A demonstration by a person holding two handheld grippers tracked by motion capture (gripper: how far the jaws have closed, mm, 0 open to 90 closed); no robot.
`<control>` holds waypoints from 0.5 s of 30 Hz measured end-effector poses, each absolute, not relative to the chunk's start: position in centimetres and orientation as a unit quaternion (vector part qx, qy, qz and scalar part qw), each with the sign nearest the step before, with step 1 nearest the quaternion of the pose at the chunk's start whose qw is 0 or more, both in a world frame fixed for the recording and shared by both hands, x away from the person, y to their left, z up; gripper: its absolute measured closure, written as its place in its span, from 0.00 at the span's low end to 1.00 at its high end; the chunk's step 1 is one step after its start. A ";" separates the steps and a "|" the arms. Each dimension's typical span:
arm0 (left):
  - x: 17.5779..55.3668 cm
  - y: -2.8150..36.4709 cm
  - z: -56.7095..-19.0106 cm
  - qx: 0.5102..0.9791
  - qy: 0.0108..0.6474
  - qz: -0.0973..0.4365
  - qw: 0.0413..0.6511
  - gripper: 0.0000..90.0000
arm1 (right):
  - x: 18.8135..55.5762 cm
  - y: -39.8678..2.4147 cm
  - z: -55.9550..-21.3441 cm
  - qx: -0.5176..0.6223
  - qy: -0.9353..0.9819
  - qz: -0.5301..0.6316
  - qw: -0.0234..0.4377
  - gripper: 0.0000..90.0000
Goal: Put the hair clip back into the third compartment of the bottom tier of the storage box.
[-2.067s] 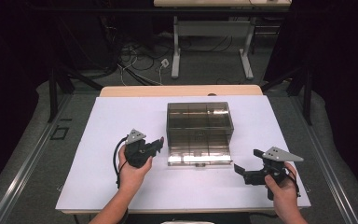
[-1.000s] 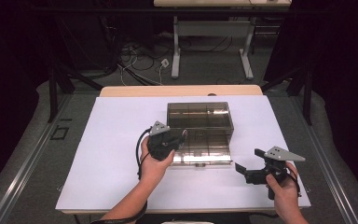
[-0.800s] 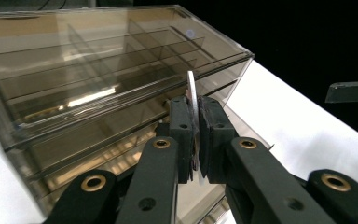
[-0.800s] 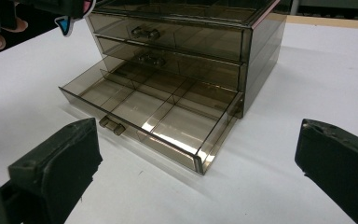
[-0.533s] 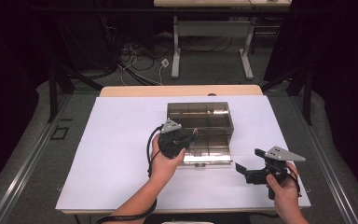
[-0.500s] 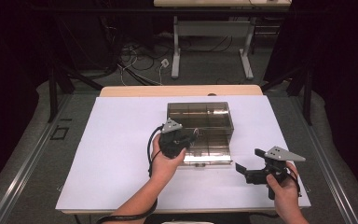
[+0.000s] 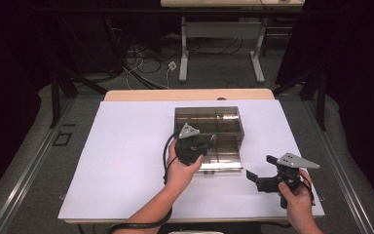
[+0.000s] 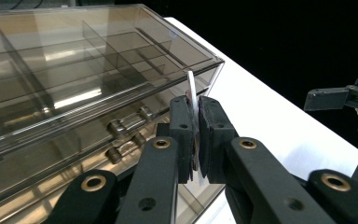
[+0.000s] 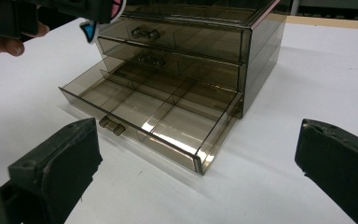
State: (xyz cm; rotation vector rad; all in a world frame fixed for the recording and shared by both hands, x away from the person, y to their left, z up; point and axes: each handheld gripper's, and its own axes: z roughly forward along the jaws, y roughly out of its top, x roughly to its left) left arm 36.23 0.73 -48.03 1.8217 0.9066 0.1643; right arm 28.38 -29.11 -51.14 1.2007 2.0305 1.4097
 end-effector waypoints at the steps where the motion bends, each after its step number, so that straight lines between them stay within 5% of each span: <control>1: 36.2 0.6 -48.0 0.760 0.379 0.066 0.524 0.94 | 28.4 -29.1 -51.1 0.429 0.723 0.504 0.196 0.00; 15: 36.2 -1.6 -48.4 0.775 0.363 0.068 0.514 0.94 | 28.5 -29.2 -51.2 0.432 0.721 0.506 0.192 0.00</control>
